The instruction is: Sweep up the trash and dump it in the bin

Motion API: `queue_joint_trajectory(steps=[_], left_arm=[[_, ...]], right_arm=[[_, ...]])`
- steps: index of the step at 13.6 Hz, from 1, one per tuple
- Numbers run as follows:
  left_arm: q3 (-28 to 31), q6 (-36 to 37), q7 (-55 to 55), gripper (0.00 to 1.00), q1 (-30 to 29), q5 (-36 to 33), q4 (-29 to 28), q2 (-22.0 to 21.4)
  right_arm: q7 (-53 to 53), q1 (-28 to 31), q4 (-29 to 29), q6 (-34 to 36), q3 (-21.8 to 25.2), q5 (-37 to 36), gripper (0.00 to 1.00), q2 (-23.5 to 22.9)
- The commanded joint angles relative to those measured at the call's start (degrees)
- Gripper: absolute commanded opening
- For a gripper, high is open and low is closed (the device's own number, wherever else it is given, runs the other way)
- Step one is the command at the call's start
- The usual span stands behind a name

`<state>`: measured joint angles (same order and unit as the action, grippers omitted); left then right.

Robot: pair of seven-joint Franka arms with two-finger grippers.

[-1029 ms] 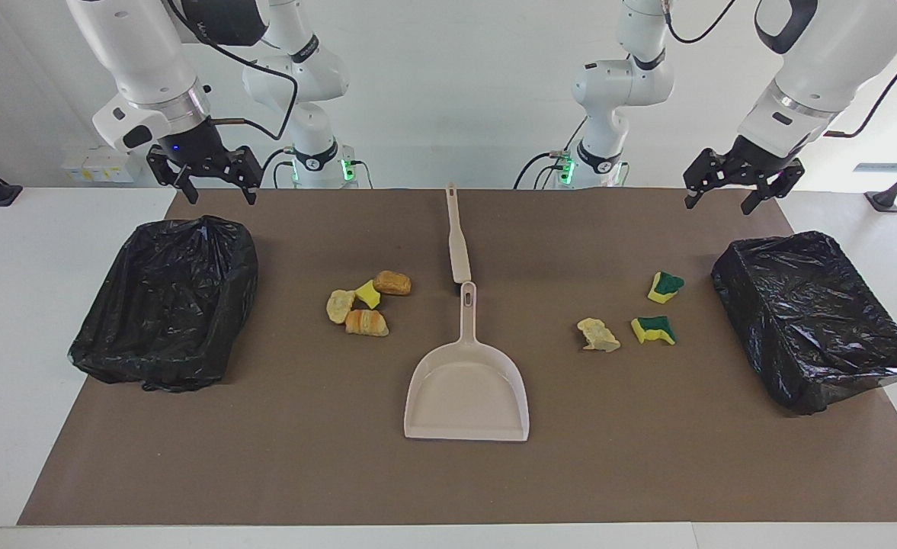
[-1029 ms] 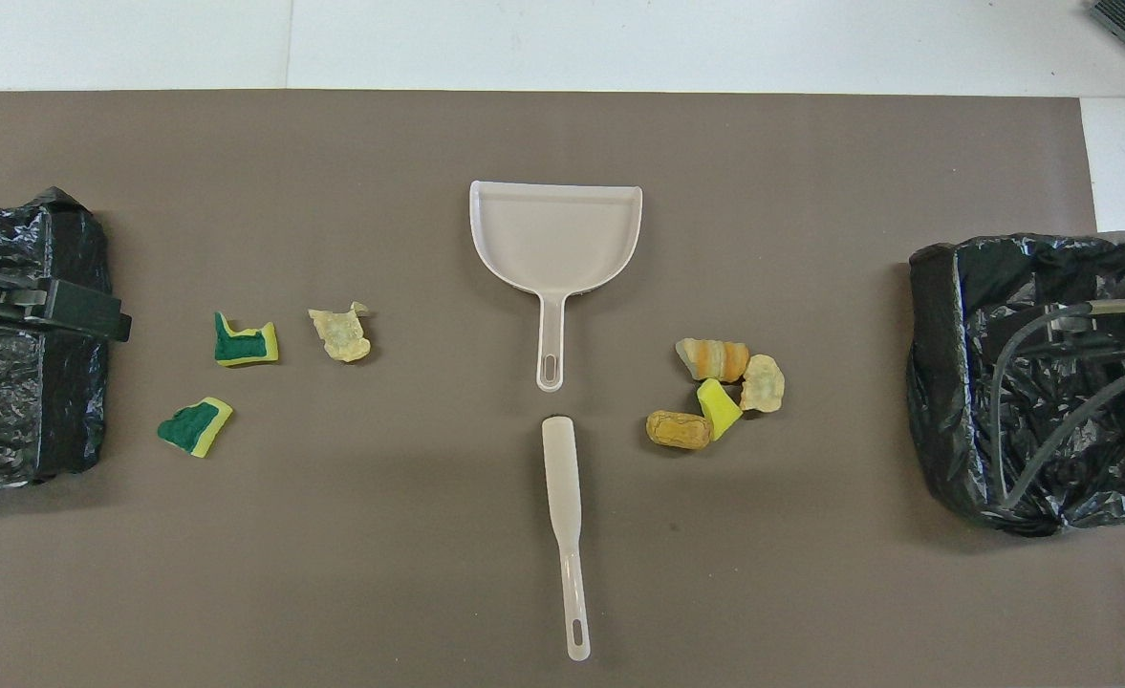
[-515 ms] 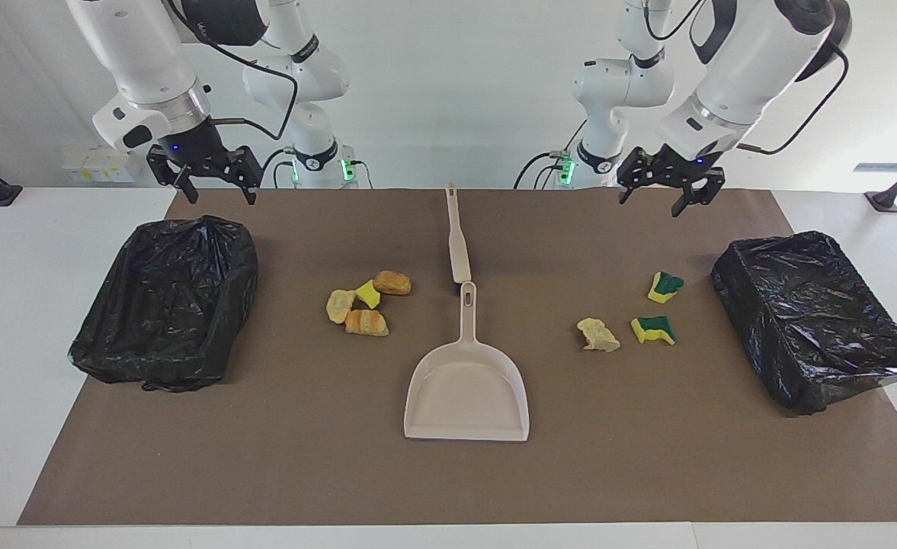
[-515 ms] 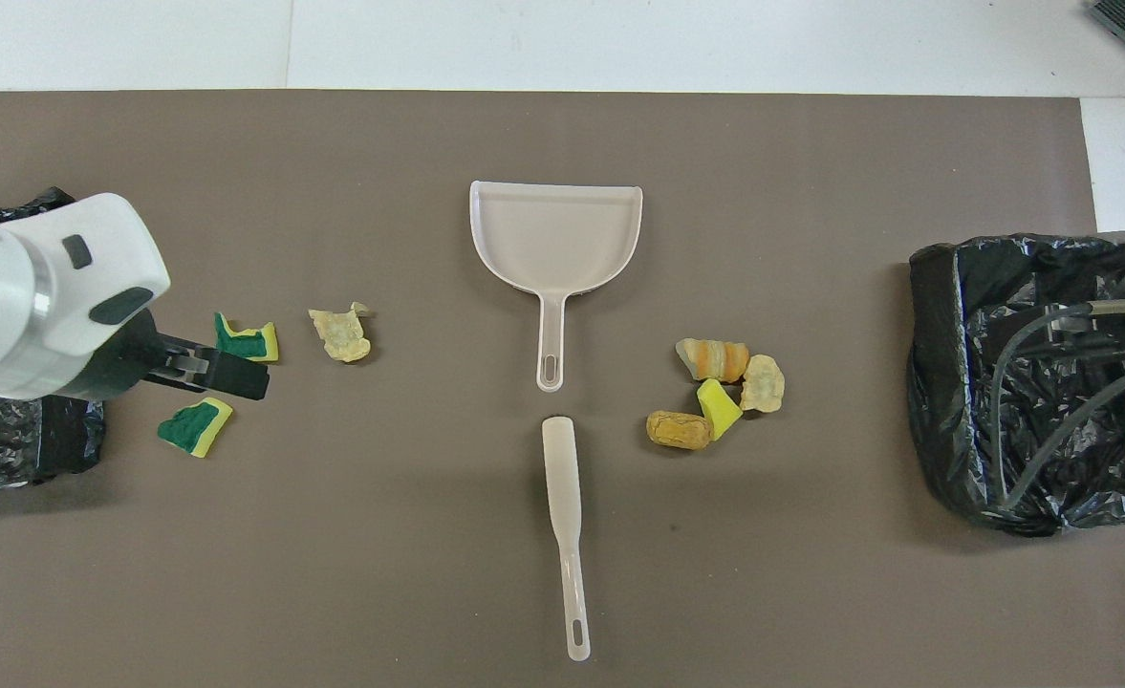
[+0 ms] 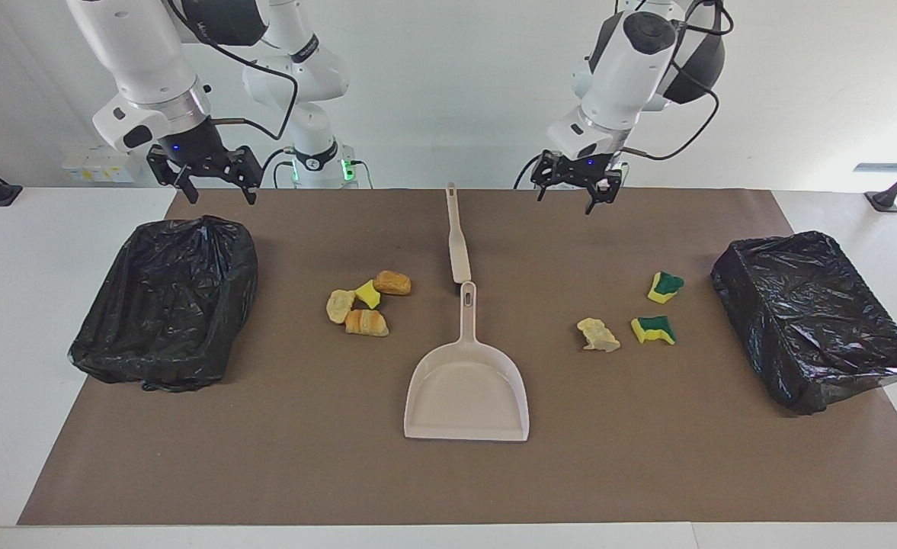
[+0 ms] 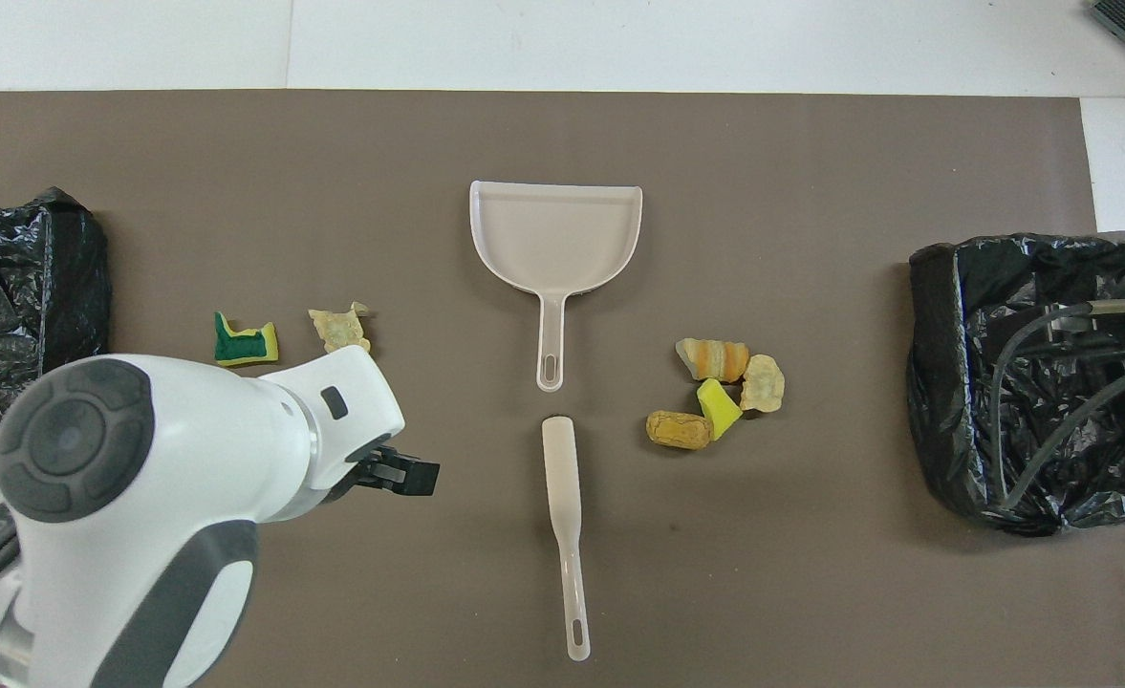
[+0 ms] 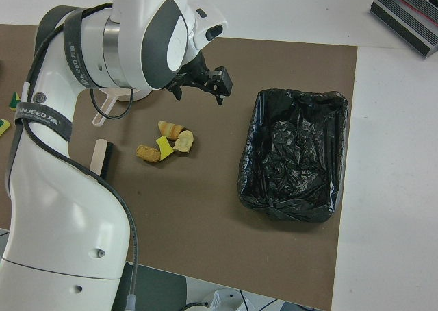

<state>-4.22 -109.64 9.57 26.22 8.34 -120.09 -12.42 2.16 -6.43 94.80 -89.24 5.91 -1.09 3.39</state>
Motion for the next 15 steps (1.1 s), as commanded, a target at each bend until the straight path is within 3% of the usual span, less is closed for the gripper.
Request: queue_joint_trajectory(steps=[1,4,5,10,13,14,15], left_arm=[[1.15,-7.14,4.56,1.0,5.05,0.54,-5.76,-1.91],[0.88,-14.35,12.31,1.0,12.26,0.36,-10.16,-1.3],[0.62,-15.94,13.8,1.0,13.76,0.19,-10.25,0.79],[0.18,-23.94,25.14,1.0,22.02,-0.69,-10.43,9.85],[0.18,-26.23,26.99,1.0,24.75,-0.87,-12.79,10.66],[0.18,-26.32,27.0,0.94,24.93,-0.95,-13.67,10.48],[0.18,-26.15,27.52,0.81,25.81,-0.87,-13.86,10.31]], right_arm=[[-1.36,0.63,0.56,-3.37,-0.37,-0.32,1.0,0.57],[-0.49,-0.33,2.66,-5.24,-0.81,0.03,1.0,0.04],[0.73,-0.69,3.46,-6.72,-1.07,0.03,1.0,-0.57],[5.58,-4.9,2.76,-16.05,-1.25,2.22,1.0,-9.27],[9.96,-7.28,2.67,-20.08,-1.43,3.2,1.0,-12.61],[11.97,-8.15,2.5,-19.49,-1.52,4.5,1.0,-13.92],[13.21,-8.86,0.24,-19.05,-1.43,7.65,1.0,-15.85]])
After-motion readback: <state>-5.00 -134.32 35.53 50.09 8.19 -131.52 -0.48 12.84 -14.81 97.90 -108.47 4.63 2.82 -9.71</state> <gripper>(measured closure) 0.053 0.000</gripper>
